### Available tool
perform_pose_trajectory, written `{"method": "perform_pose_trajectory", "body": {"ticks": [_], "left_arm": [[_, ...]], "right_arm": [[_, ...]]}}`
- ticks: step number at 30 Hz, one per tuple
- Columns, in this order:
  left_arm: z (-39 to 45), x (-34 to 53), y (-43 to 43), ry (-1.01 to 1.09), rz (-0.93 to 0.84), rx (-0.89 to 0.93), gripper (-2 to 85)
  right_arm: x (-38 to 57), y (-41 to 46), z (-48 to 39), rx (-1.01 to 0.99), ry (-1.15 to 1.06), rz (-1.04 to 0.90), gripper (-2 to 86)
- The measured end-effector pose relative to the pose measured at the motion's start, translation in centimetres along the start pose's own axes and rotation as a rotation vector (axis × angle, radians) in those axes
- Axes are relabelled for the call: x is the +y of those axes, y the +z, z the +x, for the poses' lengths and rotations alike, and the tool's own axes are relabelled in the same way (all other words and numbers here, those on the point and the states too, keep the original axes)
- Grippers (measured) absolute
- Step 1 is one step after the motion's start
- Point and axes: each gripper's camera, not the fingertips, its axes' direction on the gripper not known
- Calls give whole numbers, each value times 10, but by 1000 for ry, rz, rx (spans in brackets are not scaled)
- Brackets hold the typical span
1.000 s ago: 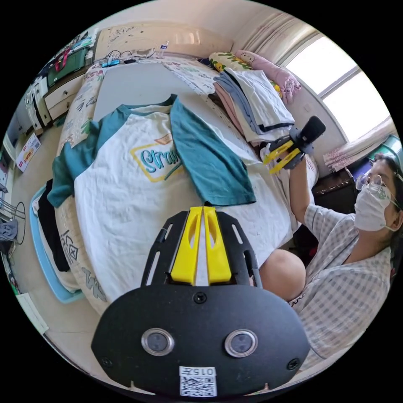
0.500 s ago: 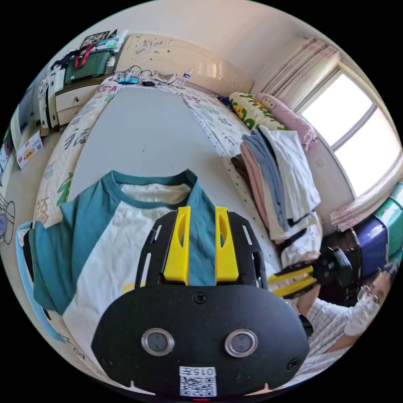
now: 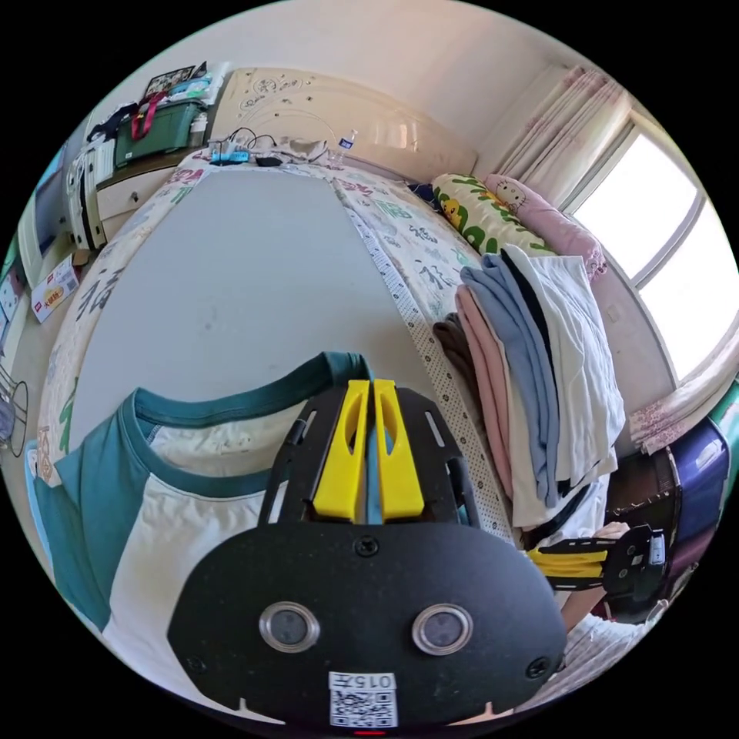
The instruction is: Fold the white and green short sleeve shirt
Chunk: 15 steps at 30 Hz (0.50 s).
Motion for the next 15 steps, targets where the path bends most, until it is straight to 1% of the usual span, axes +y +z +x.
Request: {"method": "perform_pose_trajectory", "body": {"ticks": [3, 5, 8, 9, 11, 13, 15], "left_arm": [[-7, 0, 13, -21, -36, -33, 21], [-13, 1, 12, -35, -25, -23, 57], [-24, 1, -6, -48, -19, -17, 78], [-27, 5, -18, -27, -17, -5, 80], [-26, 17, -39, 38, -42, 5, 80], [-22, 50, -67, 116, -108, 50, 81], [-21, 85, -88, 143, -153, 110, 81]], "right_arm": [[-2, -2, -1, -10, 15, -32, -5], [1, -8, -1, -17, 21, -18, -4], [17, -24, 4, -7, 53, 21, 9], [23, -35, 5, -16, 60, 66, 23], [29, -53, 1, -52, 24, 153, 50], [28, -74, -18, -84, -103, 263, 66], [21, -80, -34, -87, -209, 290, 75]]}}
